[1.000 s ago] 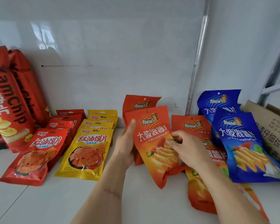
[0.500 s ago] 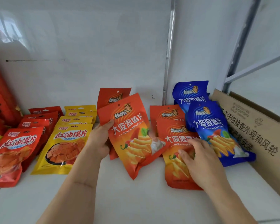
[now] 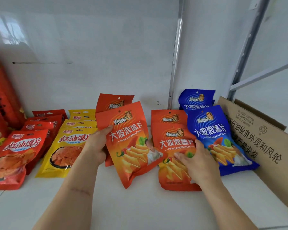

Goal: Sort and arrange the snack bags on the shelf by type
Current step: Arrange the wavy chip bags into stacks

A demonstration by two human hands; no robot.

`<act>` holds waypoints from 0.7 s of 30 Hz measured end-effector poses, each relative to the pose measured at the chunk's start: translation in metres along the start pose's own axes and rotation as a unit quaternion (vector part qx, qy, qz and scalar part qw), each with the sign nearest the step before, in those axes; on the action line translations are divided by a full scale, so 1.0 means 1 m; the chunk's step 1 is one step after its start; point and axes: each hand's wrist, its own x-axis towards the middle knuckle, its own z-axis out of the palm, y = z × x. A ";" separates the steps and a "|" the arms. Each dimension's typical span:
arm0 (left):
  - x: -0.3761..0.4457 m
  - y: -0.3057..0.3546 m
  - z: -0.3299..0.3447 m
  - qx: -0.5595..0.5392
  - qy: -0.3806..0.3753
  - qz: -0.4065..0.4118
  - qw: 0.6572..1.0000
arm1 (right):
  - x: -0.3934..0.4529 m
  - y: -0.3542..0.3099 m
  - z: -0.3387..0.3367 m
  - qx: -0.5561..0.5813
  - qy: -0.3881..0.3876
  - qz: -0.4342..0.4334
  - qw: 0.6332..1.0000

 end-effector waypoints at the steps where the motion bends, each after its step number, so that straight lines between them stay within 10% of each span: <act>1: 0.001 0.001 0.000 0.000 0.001 0.002 1.000 | 0.001 -0.001 0.000 0.035 0.004 -0.003 0.999; 14: 0.007 0.014 -0.019 -0.007 0.055 0.034 0.998 | 0.011 0.001 -0.020 0.290 0.083 -0.075 0.951; 21: -0.004 0.005 -0.003 -0.019 -0.008 0.017 1.000 | 0.008 -0.043 0.017 0.169 -0.118 -0.156 0.966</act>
